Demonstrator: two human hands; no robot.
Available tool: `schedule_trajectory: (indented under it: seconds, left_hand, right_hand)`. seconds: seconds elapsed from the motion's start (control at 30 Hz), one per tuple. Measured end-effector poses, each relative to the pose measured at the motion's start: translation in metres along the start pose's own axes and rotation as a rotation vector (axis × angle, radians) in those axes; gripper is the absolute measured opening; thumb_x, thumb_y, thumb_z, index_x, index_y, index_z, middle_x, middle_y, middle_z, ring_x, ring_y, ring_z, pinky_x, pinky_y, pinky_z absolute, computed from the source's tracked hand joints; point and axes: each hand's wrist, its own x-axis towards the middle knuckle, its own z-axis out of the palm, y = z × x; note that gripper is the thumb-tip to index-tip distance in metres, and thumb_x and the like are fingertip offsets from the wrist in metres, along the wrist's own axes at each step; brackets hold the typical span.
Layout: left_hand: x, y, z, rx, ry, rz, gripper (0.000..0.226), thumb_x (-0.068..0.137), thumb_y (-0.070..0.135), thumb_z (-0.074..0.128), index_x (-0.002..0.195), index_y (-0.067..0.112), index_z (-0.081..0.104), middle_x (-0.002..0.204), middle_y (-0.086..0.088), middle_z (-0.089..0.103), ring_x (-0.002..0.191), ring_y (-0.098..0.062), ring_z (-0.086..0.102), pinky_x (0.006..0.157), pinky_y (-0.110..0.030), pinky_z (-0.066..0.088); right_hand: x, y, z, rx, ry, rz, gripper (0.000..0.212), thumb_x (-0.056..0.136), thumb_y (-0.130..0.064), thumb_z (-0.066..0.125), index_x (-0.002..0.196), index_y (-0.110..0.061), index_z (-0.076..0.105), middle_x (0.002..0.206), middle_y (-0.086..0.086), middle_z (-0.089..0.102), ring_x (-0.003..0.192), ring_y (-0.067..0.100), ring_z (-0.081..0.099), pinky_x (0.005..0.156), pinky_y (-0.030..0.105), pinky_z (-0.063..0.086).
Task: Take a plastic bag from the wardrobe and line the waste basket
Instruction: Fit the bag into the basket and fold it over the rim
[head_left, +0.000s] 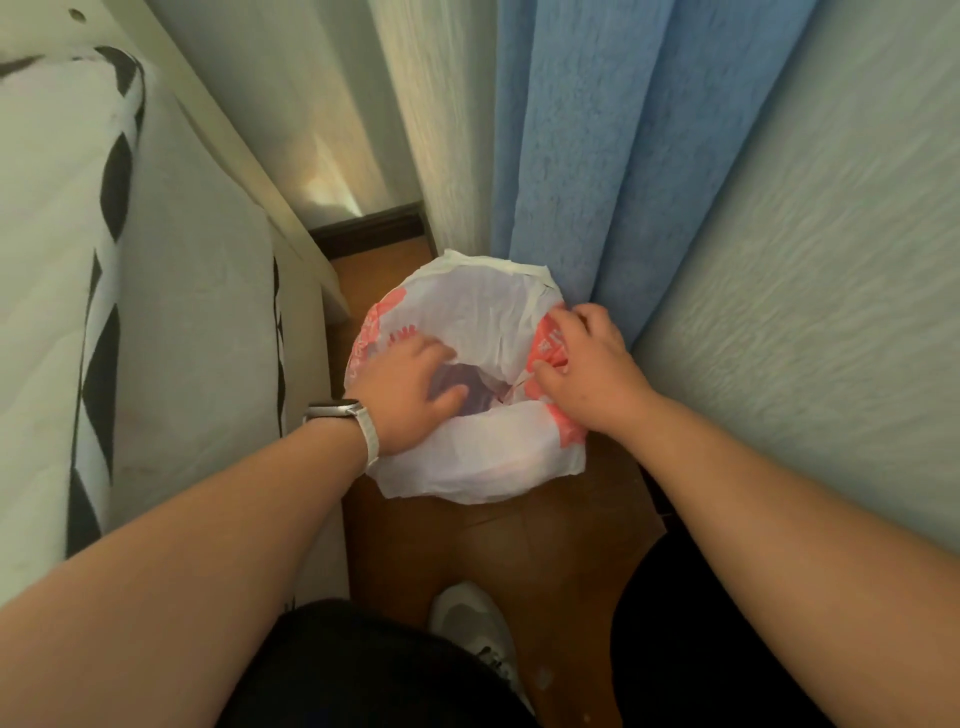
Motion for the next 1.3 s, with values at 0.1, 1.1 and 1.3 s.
schedule_trajectory:
  seconds: [0.1, 1.1, 1.3]
  left_hand:
    - [-0.008, 0.012, 0.000, 0.036, -0.241, 0.117, 0.041, 0.091, 0.056, 0.041, 0.113, 0.031, 0.065, 0.111, 0.008, 0.068, 0.097, -0.015, 0.061, 0.082, -0.031, 0.047]
    - [-0.010, 0.024, -0.044, 0.226, -0.146, 0.145, 0.008, 0.093, 0.038, 0.054, 0.098, 0.032, 0.056, 0.073, 0.011, 0.047, 0.063, -0.010, 0.047, 0.051, -0.023, 0.030]
    - [0.007, 0.020, -0.077, 0.190, -0.098, 0.161, 0.021, 0.096, 0.040, 0.049, 0.105, 0.028, 0.063, 0.084, 0.005, 0.062, 0.070, -0.012, 0.054, 0.056, -0.024, 0.037]
  right_hand:
    - [-0.011, -0.008, -0.006, -0.056, -0.056, -0.148, 0.053, 0.085, -0.041, 0.054, 0.134, -0.022, 0.047, 0.136, 0.002, 0.042, 0.124, 0.027, 0.041, 0.103, 0.044, 0.040]
    - [-0.027, -0.038, -0.018, -0.349, -0.071, -0.533, 0.014, 0.088, -0.024, 0.056, 0.096, -0.015, 0.063, 0.093, 0.007, 0.061, 0.095, 0.032, 0.056, 0.093, 0.043, 0.036]
    - [-0.016, -0.051, -0.026, -0.166, 0.032, -0.430, 0.020, 0.092, -0.029, 0.046, 0.098, -0.017, 0.062, 0.097, 0.004, 0.063, 0.095, 0.028, 0.055, 0.090, 0.044, 0.041]
